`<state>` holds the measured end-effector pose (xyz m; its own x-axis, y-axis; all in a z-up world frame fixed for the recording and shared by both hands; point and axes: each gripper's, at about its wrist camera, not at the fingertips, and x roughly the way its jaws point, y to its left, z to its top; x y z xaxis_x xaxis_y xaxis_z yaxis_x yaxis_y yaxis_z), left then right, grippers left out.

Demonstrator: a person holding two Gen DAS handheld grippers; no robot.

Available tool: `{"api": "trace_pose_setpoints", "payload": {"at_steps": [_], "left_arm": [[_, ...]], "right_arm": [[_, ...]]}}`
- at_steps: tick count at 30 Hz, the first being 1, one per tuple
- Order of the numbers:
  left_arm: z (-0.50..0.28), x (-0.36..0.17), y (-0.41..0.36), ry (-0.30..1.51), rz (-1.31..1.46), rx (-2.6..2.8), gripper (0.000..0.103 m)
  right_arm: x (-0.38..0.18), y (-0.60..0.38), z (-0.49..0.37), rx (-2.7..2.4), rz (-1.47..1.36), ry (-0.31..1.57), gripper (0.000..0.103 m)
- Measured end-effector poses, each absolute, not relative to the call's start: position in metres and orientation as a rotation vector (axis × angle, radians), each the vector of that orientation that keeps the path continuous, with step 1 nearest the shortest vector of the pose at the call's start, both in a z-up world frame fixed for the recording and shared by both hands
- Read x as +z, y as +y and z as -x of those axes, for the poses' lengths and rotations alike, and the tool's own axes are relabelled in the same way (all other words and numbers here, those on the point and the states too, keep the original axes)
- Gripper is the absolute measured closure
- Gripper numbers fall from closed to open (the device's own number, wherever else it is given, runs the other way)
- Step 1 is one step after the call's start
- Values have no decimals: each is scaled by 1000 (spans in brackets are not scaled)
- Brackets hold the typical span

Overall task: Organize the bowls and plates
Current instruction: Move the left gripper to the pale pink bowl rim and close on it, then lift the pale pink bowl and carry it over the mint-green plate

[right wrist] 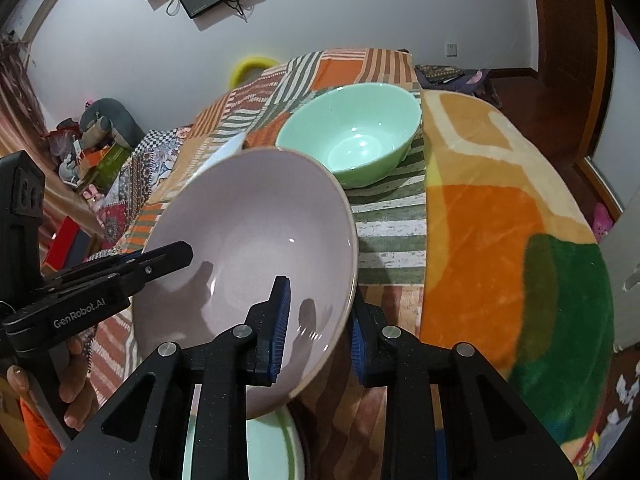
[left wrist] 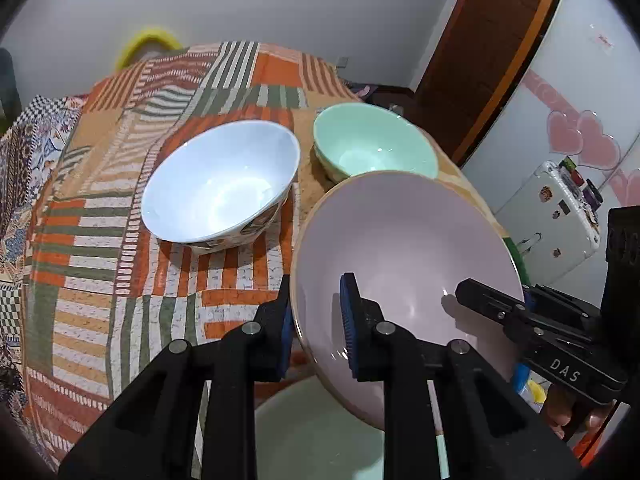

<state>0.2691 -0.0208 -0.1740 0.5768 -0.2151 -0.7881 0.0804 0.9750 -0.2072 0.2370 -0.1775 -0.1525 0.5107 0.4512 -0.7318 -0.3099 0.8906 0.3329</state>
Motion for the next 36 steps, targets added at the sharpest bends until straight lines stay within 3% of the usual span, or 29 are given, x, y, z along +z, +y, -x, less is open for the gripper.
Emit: {"api": "trace_pose_setpoints", "payload": {"at_steps": [19, 36], "left_arm": [[-177, -111, 0, 814, 169, -127, 82], [-102, -92, 63, 748, 205, 18, 82]], "right_arm": [[-116, -157, -194, 529, -131, 824, 78], [-110, -93, -164, 675, -65, 800, 78]]}}
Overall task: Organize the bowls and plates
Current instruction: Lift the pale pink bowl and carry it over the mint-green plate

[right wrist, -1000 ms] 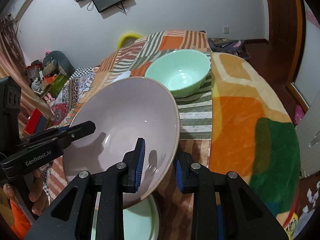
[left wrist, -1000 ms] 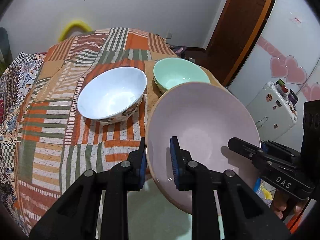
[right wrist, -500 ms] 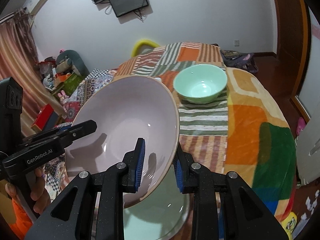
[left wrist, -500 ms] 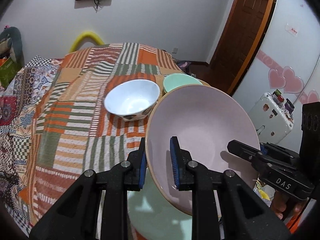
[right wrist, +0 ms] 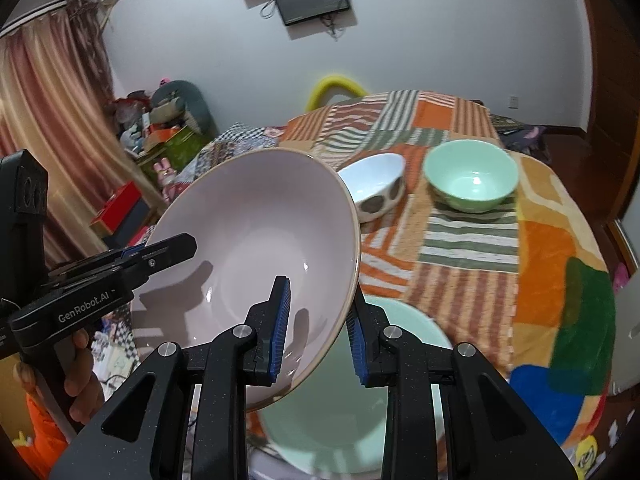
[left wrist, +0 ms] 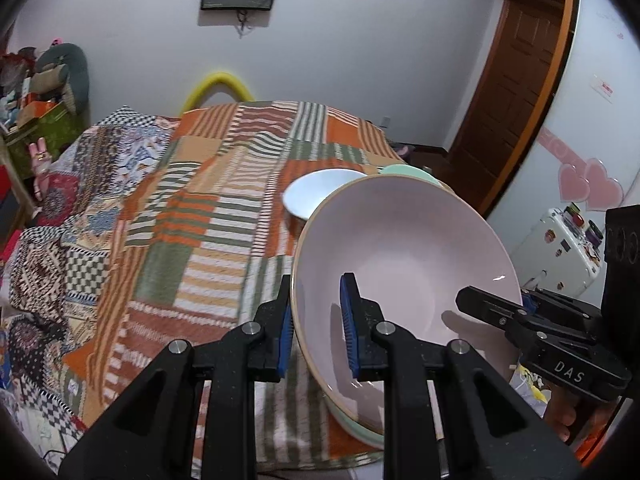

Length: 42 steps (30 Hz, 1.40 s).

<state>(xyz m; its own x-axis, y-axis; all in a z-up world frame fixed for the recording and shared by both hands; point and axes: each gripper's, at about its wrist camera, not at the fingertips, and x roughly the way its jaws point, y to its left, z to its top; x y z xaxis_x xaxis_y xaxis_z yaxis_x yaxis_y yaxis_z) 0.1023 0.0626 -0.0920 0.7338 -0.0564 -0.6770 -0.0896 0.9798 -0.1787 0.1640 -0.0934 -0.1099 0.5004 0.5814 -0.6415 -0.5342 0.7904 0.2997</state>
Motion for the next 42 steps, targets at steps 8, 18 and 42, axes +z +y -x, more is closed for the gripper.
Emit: {"api": "trace_pose_setpoints", "payload": {"at_steps": [8, 18, 42], "left_arm": [[-80, -100, 93, 754, 233, 80, 82], [-67, -132, 135, 796, 326, 140, 82], [-70, -214, 188, 961, 435, 214, 82]], "right_arm": [[-117, -65, -156, 735, -37, 823, 78], [-132, -25, -153, 787, 4, 896, 78], [-196, 37, -160, 802, 130, 1090, 78]]}}
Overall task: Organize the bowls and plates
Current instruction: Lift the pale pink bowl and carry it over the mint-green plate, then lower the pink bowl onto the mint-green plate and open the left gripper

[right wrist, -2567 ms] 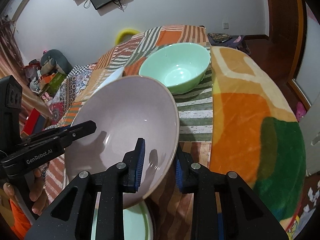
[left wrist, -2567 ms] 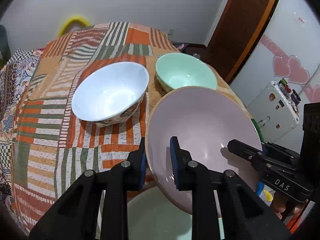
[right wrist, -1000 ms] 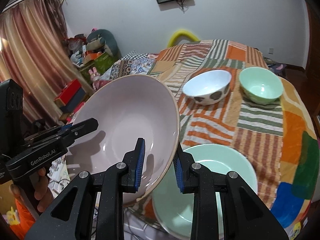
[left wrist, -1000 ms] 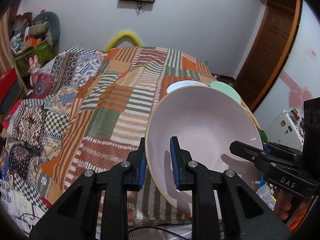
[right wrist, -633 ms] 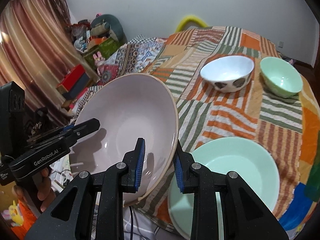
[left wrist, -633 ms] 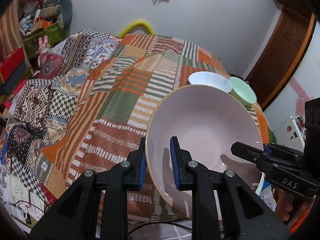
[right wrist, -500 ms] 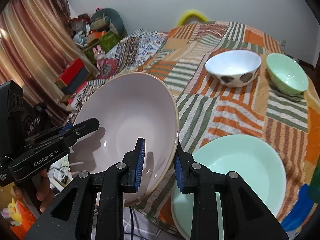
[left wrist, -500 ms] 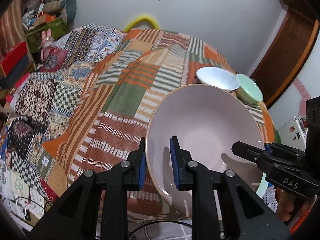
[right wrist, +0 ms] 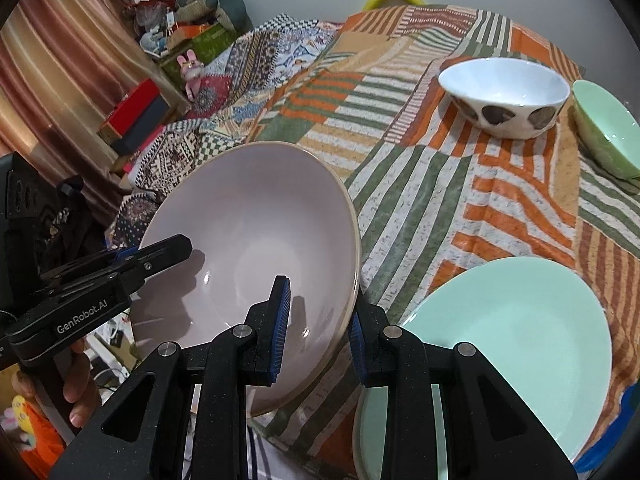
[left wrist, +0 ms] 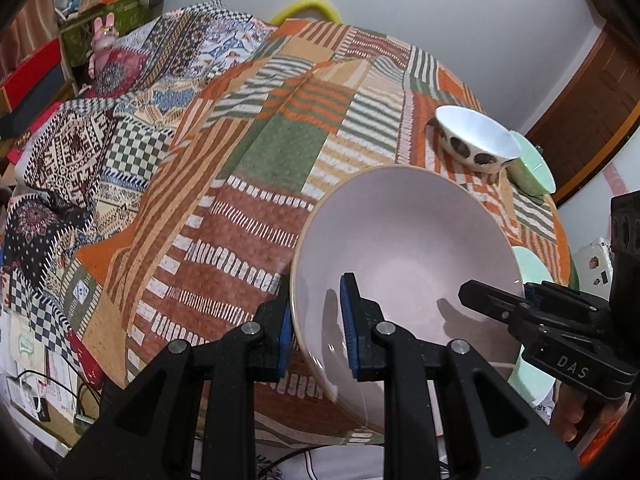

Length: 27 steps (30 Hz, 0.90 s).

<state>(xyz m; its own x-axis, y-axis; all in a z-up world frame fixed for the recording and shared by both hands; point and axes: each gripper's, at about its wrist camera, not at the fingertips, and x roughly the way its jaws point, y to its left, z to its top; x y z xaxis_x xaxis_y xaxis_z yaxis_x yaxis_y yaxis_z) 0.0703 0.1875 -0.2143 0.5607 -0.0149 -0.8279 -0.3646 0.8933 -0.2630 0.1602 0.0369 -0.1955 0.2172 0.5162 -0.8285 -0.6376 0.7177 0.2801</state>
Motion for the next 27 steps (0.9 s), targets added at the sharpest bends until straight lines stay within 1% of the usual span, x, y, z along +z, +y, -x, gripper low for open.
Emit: {"api": "trace_pose_setpoints", "payload": {"at_steps": [12, 27], "left_arm": [[-76, -243, 193, 1020, 470, 216, 82], [-74, -245, 193, 1045, 499, 216, 82]], "right_arm": [[-218, 47, -168, 793, 182, 1146, 78], [-216, 45, -166, 805, 199, 1124, 76]]}}
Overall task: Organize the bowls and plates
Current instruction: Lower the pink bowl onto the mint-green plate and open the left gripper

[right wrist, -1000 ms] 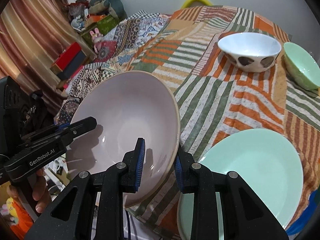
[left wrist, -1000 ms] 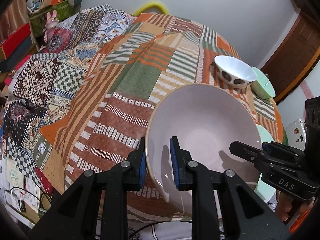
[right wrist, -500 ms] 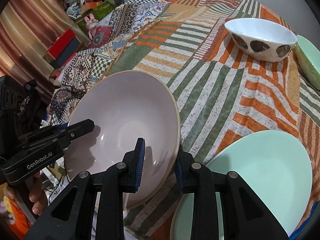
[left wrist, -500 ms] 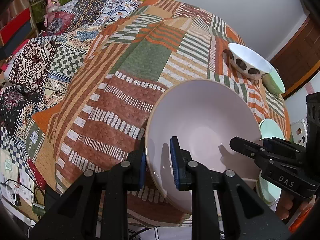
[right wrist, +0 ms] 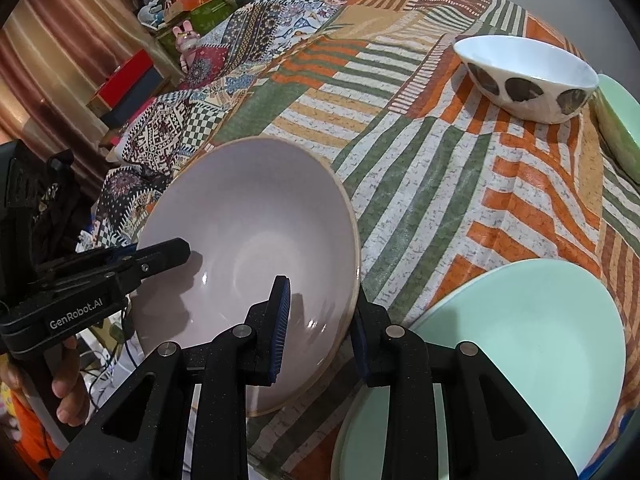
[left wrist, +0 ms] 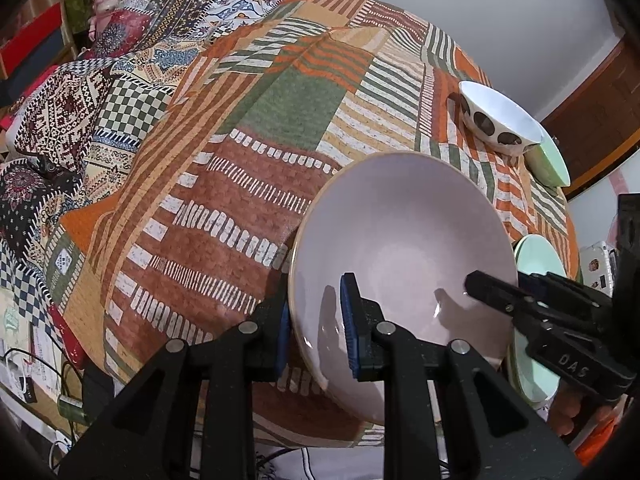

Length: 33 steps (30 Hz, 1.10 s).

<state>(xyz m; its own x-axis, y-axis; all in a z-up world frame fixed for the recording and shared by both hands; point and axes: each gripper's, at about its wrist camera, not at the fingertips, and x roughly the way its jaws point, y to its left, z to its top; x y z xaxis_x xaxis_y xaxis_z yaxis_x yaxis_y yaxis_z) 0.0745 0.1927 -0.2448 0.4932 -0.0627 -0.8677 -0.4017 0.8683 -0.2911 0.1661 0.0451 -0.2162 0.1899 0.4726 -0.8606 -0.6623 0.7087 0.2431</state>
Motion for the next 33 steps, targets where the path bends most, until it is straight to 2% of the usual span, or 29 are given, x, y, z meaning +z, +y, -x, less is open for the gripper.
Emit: {"api": "trace_pose_setpoints", "payload": {"at_steps": [6, 9, 14, 16, 19, 22, 24, 33], "left_arm": [[-68, -225, 187, 1010, 383, 271, 81], [-64, -211, 187, 979, 364, 286, 78], [-65, -185, 181, 932, 332, 282, 77], [-69, -175, 176, 911, 328, 269, 74], [-75, -158, 166, 865, 311, 253, 62], [-84, -142, 154, 820, 291, 228, 54], [-91, -135, 148, 804, 283, 216, 47], [-153, -112, 129, 760, 260, 170, 36]], "right_arm": [[-194, 25, -165, 791, 183, 1050, 71], [-185, 14, -164, 780, 184, 1024, 69], [-167, -12, -166, 750, 161, 968, 62], [-159, -24, -168, 734, 146, 943, 61], [-147, -39, -174, 711, 126, 911, 60], [-136, -52, -179, 684, 108, 868, 50], [-130, -61, -184, 663, 101, 843, 50], [-120, -86, -224, 591, 27, 810, 50]]}}
